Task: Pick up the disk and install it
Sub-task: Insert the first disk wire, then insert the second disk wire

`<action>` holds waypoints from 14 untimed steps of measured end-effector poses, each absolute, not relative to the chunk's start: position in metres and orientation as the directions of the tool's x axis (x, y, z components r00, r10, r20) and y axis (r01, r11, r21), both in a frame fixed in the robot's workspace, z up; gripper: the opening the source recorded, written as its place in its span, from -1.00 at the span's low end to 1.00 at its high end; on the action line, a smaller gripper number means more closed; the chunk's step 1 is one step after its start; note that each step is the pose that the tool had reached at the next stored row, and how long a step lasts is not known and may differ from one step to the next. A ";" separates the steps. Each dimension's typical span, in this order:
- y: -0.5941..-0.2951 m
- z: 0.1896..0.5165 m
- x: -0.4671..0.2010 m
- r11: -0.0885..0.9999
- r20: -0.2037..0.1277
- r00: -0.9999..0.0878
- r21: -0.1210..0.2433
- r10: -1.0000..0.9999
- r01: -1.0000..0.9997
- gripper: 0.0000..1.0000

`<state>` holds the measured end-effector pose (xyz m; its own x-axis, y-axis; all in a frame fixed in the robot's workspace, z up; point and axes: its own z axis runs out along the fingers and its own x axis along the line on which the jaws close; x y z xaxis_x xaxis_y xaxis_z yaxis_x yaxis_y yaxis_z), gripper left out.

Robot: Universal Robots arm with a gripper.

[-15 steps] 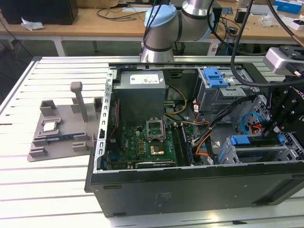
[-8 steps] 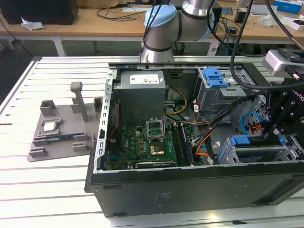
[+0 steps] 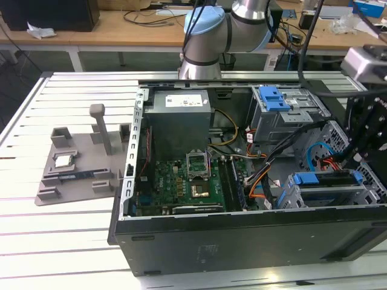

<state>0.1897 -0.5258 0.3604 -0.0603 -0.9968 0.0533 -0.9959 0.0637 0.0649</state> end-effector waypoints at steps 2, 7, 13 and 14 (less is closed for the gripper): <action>-0.525 0.375 0.190 0.064 0.053 -0.060 0.065 -0.997 -0.996 -0.79; -0.525 0.380 0.190 0.064 0.053 -0.060 0.065 -0.997 -0.996 -0.79; -0.525 0.380 0.190 0.064 0.053 -0.060 0.065 -0.997 -0.996 -0.53; -0.525 0.380 0.190 0.064 0.053 -0.060 0.065 -0.997 -0.996 -0.40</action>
<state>0.1896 -0.5250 0.3801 -0.0601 -0.9968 0.0534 -0.9959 0.0635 0.0649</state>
